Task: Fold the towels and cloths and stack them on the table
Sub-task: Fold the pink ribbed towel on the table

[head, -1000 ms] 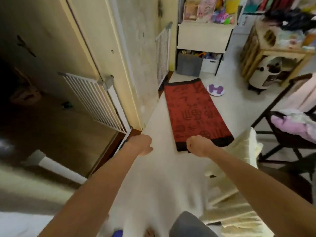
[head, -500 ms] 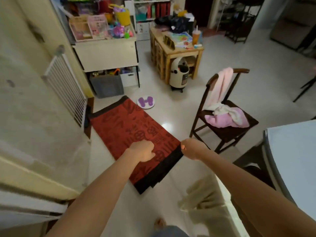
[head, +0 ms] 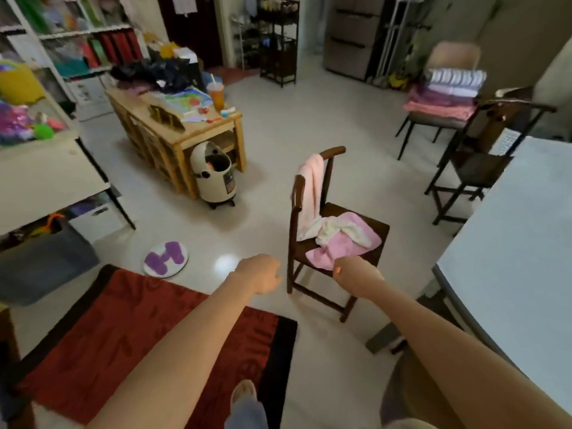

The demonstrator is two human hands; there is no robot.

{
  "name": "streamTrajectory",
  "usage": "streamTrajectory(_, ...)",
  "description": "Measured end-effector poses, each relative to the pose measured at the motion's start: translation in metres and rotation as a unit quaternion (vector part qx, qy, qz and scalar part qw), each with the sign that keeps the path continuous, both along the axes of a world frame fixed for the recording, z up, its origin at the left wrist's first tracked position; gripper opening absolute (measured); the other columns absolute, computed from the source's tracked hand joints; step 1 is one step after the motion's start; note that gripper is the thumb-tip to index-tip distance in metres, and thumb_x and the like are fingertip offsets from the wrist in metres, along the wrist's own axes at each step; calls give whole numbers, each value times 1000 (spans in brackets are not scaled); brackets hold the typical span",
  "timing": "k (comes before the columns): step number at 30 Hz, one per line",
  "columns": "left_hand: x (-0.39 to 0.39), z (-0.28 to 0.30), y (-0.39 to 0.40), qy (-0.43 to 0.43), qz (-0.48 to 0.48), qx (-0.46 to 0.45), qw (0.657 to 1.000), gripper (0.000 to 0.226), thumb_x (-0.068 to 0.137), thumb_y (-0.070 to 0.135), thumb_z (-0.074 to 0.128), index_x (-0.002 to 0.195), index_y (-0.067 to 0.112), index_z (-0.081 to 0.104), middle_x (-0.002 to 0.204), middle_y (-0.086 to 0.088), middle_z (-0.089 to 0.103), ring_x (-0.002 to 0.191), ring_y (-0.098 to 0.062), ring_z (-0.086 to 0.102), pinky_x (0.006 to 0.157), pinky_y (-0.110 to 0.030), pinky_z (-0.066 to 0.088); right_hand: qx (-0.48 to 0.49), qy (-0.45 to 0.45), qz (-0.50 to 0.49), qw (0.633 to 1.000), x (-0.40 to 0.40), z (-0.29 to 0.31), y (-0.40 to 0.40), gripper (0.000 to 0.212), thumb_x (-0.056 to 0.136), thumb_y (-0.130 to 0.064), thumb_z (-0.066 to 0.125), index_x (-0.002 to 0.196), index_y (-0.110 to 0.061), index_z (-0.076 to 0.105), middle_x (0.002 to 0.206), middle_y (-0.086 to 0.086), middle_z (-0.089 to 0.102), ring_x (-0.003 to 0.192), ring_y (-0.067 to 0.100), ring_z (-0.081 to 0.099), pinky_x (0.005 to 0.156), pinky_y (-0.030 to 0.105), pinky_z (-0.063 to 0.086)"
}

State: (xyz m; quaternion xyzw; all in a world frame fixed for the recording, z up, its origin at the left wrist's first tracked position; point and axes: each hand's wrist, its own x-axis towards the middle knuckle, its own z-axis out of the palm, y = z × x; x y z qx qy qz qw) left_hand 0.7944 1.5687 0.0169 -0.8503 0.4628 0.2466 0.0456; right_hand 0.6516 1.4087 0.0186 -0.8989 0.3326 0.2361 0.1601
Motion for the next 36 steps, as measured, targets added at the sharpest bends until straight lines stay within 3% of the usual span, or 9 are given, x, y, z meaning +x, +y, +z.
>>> streamTrajectory(4, 91, 19, -62, -4, -41, -53, 998, 38, 97, 29, 44, 130, 13, 51, 130, -7, 52, 116, -24, 51, 92, -35, 44, -2, -103, -93, 990, 59, 11, -41, 28, 97, -17, 39, 110, -6, 62, 109, 14, 63, 100, 30, 60, 88, 40, 50)
streamTrajectory(11, 206, 31, -146, 33, -56, -91, 994, 43, 98, 31, 46, 138, 14, 44, 140, -6, 47, 125, -25, 47, 102, -38, 42, 39, -221, -230, 947, 161, 16, -97, 21, 94, -17, 49, 99, -5, 66, 97, 14, 66, 94, 31, 61, 85, 40, 49)
streamTrajectory(13, 225, 28, -168, 79, -33, -121, 989, 47, 99, 33, 47, 140, 12, 42, 143, -8, 46, 128, -25, 47, 105, -36, 40, 67, -245, -285, 924, 181, 10, -115, 22, 94, -17, 50, 104, -6, 66, 95, 9, 65, 89, 25, 60, 75, 28, 50)
streamTrajectory(16, 257, 16, -210, 181, 45, -162, 969, 51, 98, 35, 50, 142, 11, 41, 144, -7, 46, 129, -21, 46, 103, -30, 36, 116, -282, -352, 885, 220, -5, -156, 25, 95, -21, 53, 115, -8, 62, 92, -2, 59, 81, 12, 55, 59, 13, 38)
streamTrajectory(22, 298, -10, -291, 275, 157, -182, 931, 45, 98, 31, 51, 138, 12, 48, 139, -3, 51, 125, -17, 49, 97, -25, 39, 230, -311, -469, 794, 288, -57, -246, 38, 92, -17, 55, 129, -10, 53, 129, 6, 56, 114, 22, 53, 100, 36, 46)
streamTrajectory(25, 311, -20, -320, 310, 203, -166, 914, 44, 98, 30, 51, 138, 12, 48, 139, -1, 51, 126, -14, 48, 97, -21, 37, 276, -299, -517, 753, 321, -80, -279, 42, 91, -19, 59, 131, -10, 50, 131, 7, 51, 119, 25, 50, 103, 41, 45)
streamTrajectory(28, 326, -30, -336, 327, 223, -148, 906, 45, 98, 30, 51, 139, 12, 47, 140, -2, 51, 126, -14, 49, 105, -28, 39, 311, -291, -539, 726, 347, -103, -304, 50, 88, -23, 63, 133, -8, 47, 129, 7, 50, 118, 27, 51, 102, 42, 45)
streamTrajectory(32, 342, -35, -356, 333, 227, -120, 907, 48, 99, 31, 50, 142, 13, 42, 142, -1, 48, 128, -15, 46, 96, -21, 37, 270, -266, -551, 743, 364, -127, -326, 26, 84, -19, 69, 105, -6, 63, 100, 13, 66, 86, 25, 63, 86, 38, 54)
streamTrajectory(36, 360, -45, -366, 318, 208, -88, 921, 50, 97, 26, 53, 144, 13, 40, 145, -5, 45, 130, -18, 45, 103, -25, 36, 258, -257, -514, 777, 372, -125, -332, 12, 86, -14, 65, 97, -8, 69, 90, 5, 66, 86, 20, 59, 78, 29, 46)
